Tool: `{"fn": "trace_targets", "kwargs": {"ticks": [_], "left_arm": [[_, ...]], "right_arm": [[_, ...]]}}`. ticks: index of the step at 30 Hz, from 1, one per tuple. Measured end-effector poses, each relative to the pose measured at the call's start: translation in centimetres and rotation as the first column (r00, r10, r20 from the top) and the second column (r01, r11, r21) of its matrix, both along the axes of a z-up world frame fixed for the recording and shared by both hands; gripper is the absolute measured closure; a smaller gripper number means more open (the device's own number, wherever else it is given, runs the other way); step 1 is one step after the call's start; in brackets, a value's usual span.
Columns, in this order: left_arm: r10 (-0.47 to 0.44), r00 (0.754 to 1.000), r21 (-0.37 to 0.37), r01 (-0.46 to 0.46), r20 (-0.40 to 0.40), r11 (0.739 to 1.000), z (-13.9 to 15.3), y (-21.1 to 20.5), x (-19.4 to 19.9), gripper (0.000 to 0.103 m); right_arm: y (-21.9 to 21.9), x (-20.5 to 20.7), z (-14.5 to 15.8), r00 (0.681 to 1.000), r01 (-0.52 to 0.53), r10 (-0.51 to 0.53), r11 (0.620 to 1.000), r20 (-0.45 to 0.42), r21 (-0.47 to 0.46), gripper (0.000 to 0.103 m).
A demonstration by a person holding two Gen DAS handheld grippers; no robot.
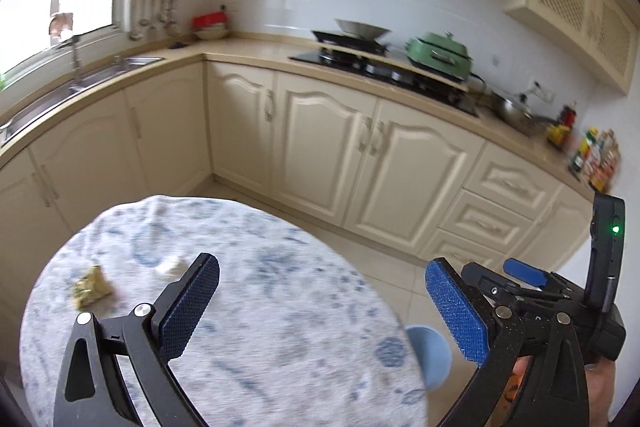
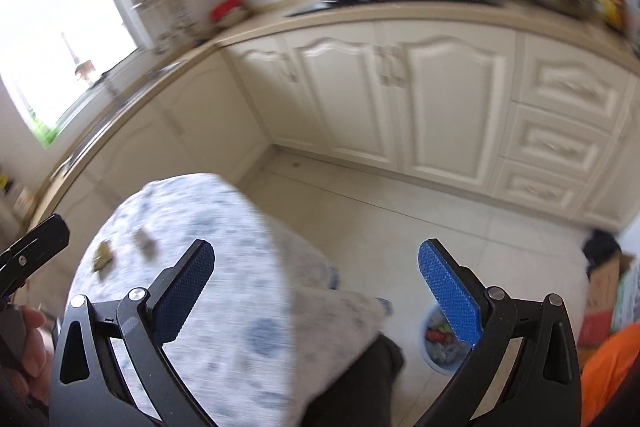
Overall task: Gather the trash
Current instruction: 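Move both tools back to the table, then grasp the yellow bag with the left gripper while the right grasps the white tissue ball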
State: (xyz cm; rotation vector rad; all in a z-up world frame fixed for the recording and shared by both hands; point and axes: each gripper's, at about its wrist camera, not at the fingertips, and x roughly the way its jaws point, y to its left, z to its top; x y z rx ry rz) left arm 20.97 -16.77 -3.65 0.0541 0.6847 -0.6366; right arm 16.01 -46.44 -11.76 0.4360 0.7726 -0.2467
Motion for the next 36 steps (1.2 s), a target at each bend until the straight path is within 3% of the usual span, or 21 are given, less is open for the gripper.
{"fn": "trace_targets", "kwargs": {"ticks": [10,15,21,28,36], "left_arm": [[0.23,0.973,-0.021,-0.229,0.034,0.973,0.2,11.9,-2.9,0.001],[0.32,0.947,-0.015,-0.32,0.021,0.947,-0.5,16.0,-3.9,0.001],[0.389,0.921,0.028,-0.389,0.017,0.921,-1.7,17.8,-3.4,0.001],[0.446,0.895,0.095,-0.442,-0.026,0.892,-4.0,18.3,1.3,0.001],[0.427,0.9,0.209,-0.402,-0.092,0.892,-9.0,17.8,10.1,0.001]], "right_arm": [[11.2,6.9,1.7,0.97,-0.241,0.243,0.969,0.024,-0.058,0.0],[14.9,9.5,1.4,0.947,-0.318,0.32,0.946,0.015,-0.066,0.0],[18.3,12.2,0.6,0.924,-0.383,0.383,0.921,-0.004,-0.077,0.0],[20.4,15.4,-1.2,0.904,-0.428,0.426,0.9,-0.044,-0.085,0.0],[20.8,19.2,-5.6,0.893,-0.442,0.431,0.895,-0.132,-0.064,0.0]]}}
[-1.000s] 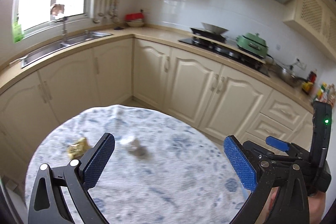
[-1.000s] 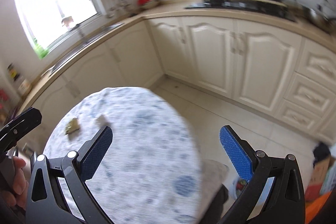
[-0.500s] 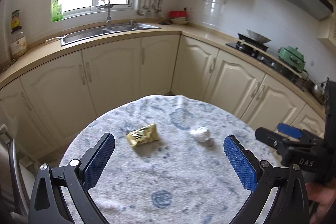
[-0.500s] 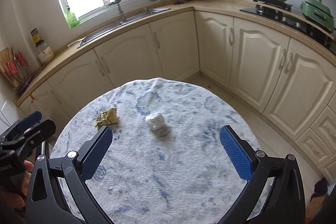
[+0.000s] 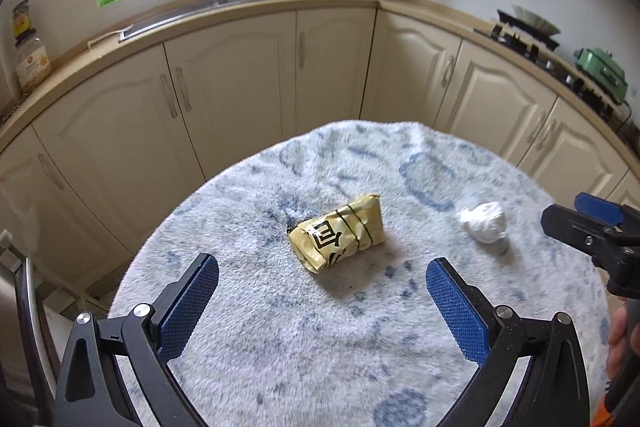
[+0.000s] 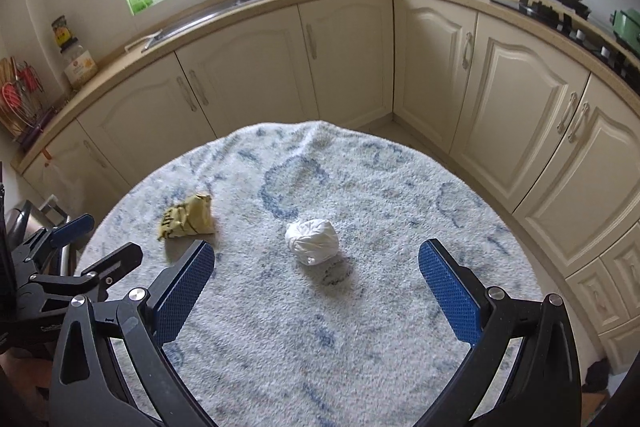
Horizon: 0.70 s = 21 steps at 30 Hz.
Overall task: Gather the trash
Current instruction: 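Grasp the yellow bag with the left gripper while the right grasps the white tissue ball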
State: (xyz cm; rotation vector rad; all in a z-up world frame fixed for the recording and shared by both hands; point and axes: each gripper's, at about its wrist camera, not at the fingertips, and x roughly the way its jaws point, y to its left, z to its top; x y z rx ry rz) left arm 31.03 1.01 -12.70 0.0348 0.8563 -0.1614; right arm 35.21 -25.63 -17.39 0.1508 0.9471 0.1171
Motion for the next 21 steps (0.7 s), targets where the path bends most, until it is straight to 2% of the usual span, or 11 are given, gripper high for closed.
{"fn": "trace_targets", "kwargs": {"ticks": [3,8,9,11,12,13,14,15,18,19,21], "left_arm": [[0.003,0.999,0.017,-0.003,-0.035,1.0,-1.9,-0.5,3.0,0.001],[0.026,0.996,0.005,-0.025,-0.085,1.0,-4.1,-0.9,7.5,0.001],[0.024,0.996,-0.002,-0.024,-0.087,1.0,-4.5,-0.9,8.0,0.004],[0.015,0.994,-0.032,-0.018,-0.108,0.999,-5.4,-1.0,8.9,0.019],[0.02,0.996,-0.023,-0.022,-0.087,0.999,-5.3,-1.0,9.0,0.022],[0.018,0.996,-0.017,-0.02,-0.084,1.0,-5.5,-1.2,9.0,0.026],[0.011,0.997,-0.002,-0.011,-0.078,1.0,-5.5,-1.4,9.2,0.035],[0.004,0.997,0.004,-0.003,-0.075,1.0,-5.5,-1.5,9.3,0.039],[-0.003,0.997,-0.006,0.002,-0.074,1.0,-5.4,-1.3,9.4,0.044],[-0.003,0.997,-0.01,0.003,-0.074,1.0,-5.4,-1.3,9.0,0.045],[0.001,0.997,-0.026,-0.003,-0.078,1.0,-5.5,-1.0,9.3,0.046]], "right_arm": [[0.2,1.2,-1.7,1.0,-0.003,0.003,1.0,-0.029,-0.004,0.0],[0.6,3.1,-4.3,0.997,-0.012,0.012,1.0,-0.071,-0.006,0.001],[0.8,3.5,-4.7,0.997,-0.018,0.018,1.0,-0.077,-0.005,0.002],[1.1,4.0,-5.2,0.996,-0.032,0.031,0.999,-0.085,-0.008,0.012],[1.3,4.2,-5.5,0.995,-0.04,0.039,0.999,-0.09,-0.011,0.015],[1.5,4.3,-5.7,0.995,-0.048,0.047,0.999,-0.093,-0.012,0.023],[1.7,4.4,-6.0,0.994,-0.055,0.054,0.998,-0.096,-0.016,0.033],[2.0,4.4,-6.1,0.994,-0.058,0.054,0.998,-0.093,-0.032,0.036],[2.4,4.4,-6.2,0.995,-0.068,0.064,0.996,-0.073,-0.059,0.051],[2.4,4.5,-6.2,0.995,-0.072,0.068,0.996,-0.071,-0.058,0.06],[2.2,4.4,-6.2,0.995,-0.073,0.069,0.996,-0.072,-0.044,0.061]]}}
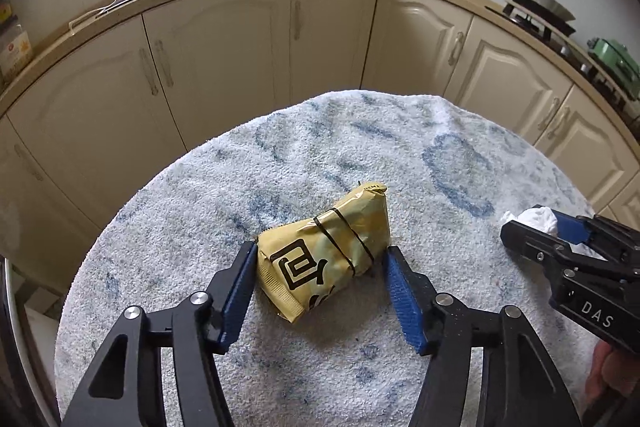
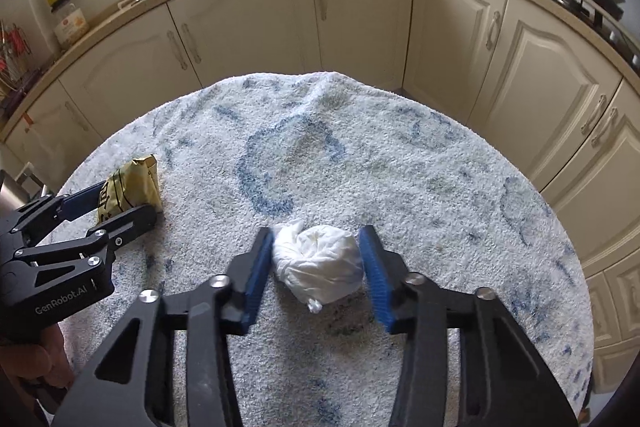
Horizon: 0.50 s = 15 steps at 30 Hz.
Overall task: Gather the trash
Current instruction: 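Grasp the yellow bag with the left gripper while the right grasps the white tissue ball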
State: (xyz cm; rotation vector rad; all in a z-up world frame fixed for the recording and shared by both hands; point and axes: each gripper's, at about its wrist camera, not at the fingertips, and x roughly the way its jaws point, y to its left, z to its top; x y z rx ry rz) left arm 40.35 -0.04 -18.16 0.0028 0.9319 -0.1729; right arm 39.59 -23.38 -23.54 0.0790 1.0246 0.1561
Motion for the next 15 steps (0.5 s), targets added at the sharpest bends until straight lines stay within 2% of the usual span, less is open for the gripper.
{"fn": "trace_targets", "kwargs": {"ticks": [3,15], "left_arm": [[0.008,1.0,-0.018,-0.008,-0.01,1.0,0.0,0.4,0.3,0.052],[0.003,1.0,-0.093,-0.006,-0.024,0.996,0.9,0.5,-3.1,0.053]], "right_arm": [[-0.4,-0.6,0.2,1.0,0.006,-0.006,1.0,0.0,0.016,0.062],[-3.0,-4.2,2.0,0.999,0.045,-0.046,0.997,0.013,0.063,0.062]]}}
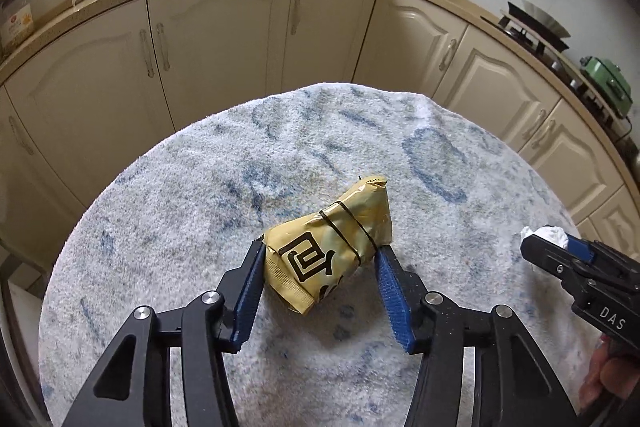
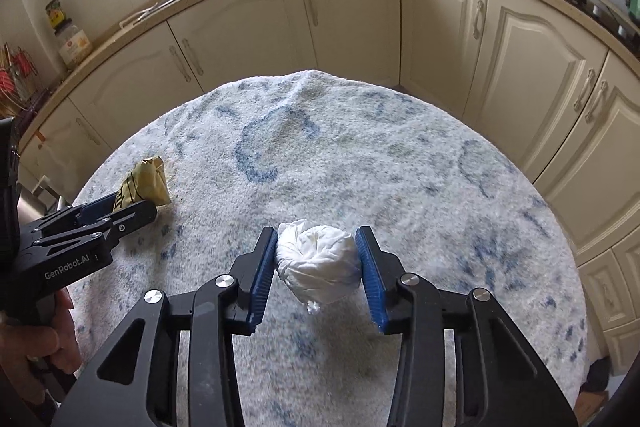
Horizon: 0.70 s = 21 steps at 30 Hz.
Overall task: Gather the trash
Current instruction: 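Grasp the yellow bag with the left gripper while the right grasps the white tissue ball, then carry the yellow bag and tissue ball to the blue bin and open both grippers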
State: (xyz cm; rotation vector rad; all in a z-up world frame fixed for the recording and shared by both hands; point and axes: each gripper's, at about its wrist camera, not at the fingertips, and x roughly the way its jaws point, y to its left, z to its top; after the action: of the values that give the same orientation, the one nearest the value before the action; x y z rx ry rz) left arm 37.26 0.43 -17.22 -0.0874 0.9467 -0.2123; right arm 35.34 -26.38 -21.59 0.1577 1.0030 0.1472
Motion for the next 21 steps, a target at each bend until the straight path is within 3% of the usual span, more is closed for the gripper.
{"fn": "trace_targets", "kwargs": {"ticks": [11,21], "left_arm": [[-0.071,0.993,-0.01,0.072,0.096,0.997,5.2,-2.8,-6.6,0.053],[-0.212,0.958,-0.004,0.217,0.193,0.976,10.2,-7.9,-11.3,0.053]], "right_arm": [[-3.0,-4.1,3.8,0.996,0.044,-0.046,0.999,0.074,0.031,0.062],[-8.6,-9.4,7.9,0.974,0.151,-0.157,0.987,0.163,0.048,0.062]]}}
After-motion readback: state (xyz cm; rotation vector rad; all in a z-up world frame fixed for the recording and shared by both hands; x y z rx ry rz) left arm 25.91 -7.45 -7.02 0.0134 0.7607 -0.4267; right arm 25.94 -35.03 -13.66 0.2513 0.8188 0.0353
